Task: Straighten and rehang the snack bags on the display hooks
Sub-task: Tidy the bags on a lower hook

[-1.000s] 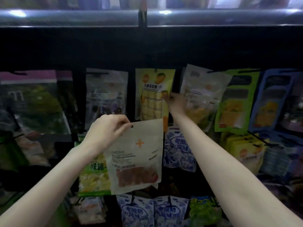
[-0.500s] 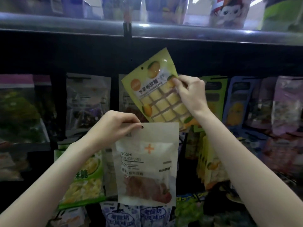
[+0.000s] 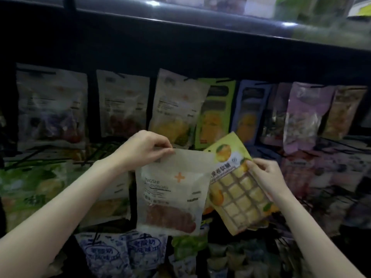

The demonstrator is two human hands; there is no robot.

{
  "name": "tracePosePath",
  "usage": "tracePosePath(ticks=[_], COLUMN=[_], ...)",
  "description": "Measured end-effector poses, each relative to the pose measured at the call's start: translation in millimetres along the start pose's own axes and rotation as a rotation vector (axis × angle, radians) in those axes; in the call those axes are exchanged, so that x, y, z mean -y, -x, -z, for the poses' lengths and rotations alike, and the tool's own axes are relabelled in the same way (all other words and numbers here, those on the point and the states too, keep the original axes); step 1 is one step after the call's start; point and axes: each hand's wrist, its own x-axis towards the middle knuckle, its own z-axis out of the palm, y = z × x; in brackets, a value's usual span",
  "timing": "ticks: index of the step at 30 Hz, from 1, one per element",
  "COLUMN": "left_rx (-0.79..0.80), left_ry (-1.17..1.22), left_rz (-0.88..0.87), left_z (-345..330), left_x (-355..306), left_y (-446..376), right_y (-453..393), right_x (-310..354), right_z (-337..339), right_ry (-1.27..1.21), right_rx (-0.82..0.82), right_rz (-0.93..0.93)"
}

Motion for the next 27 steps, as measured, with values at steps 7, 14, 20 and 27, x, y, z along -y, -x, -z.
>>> tracePosePath(ticks=[7,14,20,27], left_rx=[0.037,0.094,0.088,0.080], left_ry=[-0.062,-0.139,-0.162,-0.178], left_rz=[0.052,0.132,0.163,0.166], left_z=[-42,-62,-66,-68], left_x=[-28,-38,-42,-52], left_y=[-32,-26,-19,-23], right_y=[17,18,4,-16], right_x=[-79,-104,-104,-104], right_z=[34,28,17,3], right_ry=[-0.186,-0.323,-0.381,-0.308], right_rx=[-0.057,-0.146,-0.178,-0.233], right_rz=[-0.283,-0.490,-0.494,-0.488])
